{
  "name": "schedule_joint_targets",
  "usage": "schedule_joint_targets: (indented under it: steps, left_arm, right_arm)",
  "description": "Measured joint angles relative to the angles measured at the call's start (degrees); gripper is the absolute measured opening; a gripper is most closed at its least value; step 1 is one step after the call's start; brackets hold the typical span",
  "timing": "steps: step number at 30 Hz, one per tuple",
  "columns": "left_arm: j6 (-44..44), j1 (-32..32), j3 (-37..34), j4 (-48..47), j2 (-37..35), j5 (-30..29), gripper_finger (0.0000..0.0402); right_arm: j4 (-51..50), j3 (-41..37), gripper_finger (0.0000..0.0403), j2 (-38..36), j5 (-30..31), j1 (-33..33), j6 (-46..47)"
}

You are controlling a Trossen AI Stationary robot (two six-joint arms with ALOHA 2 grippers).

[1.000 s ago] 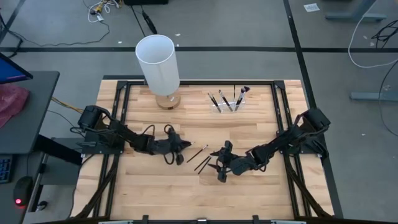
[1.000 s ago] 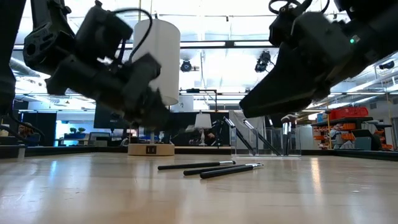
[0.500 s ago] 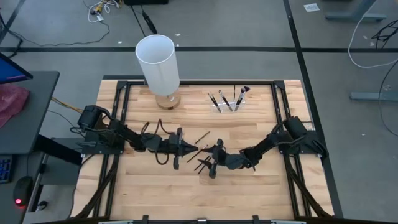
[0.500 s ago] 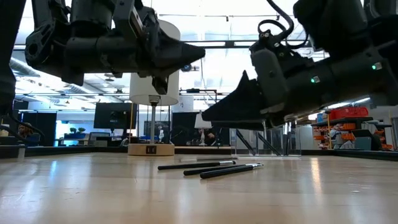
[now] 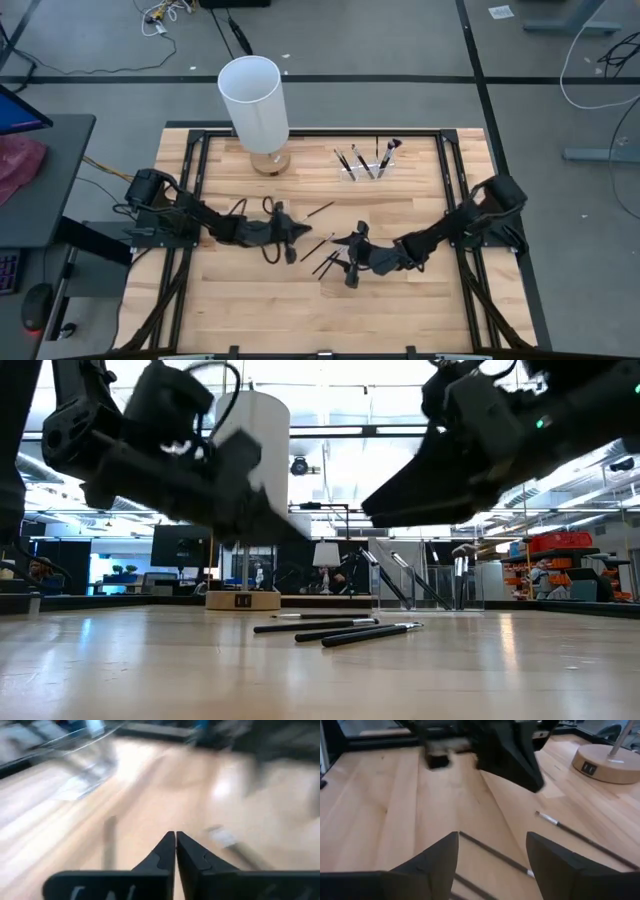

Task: Sort items
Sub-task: Put the eyeshadow brush into the transparent organizer

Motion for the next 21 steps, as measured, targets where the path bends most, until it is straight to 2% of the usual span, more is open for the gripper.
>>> schedule_joint_targets:
  steps: [2, 4, 9, 12, 16, 18, 21]
  left_arm:
    - [0.0, 1.33, -0.02, -4.08, 0.0, -3.0, 0.0035]
    - [-0.87, 3.35, -0.04, -6.68, 0.0, -3.15, 0.0063]
    - [-3.42, 11.3, 0.0, -8.95, 0.78, 5.88, 0.0156]
    - [-2.81, 15.71, -0.13, -9.09, 2.15, 8.27, 0.0198]
    - [2.26, 18.7, -0.06, -7.36, 4.74, 12.32, 0.021]
    - [3.85, 19.4, 0.01, -5.69, 6.91, 14.59, 0.0202]
    - [4.15, 20.4, 0.02, -4.56, 9.88, 14.47, 0.0184]
  right_arm:
    - [-2.59, 0.0, 0.0235, -1.68, 0.4, 0.5, 0.94]
    - [-3.42, 0.0, 0.0235, -2.28, 1.4, 0.92, 1.26]
    - [-3.48, 0.0, 0.0235, -2.29, 2.19, 1.24, 1.28]
    - [-3.5, 0.0, 0.0235, -2.29, 2.19, 1.24, 1.28]
    - [-3.54, 0.0, 0.0235, -2.29, 2.19, 1.24, 1.26]
    - [-3.53, 0.0, 0.0235, -2.29, 2.19, 1.24, 1.13]
    - [-3.52, 0.0, 0.0235, -2.29, 2.18, 1.24, 1.08]
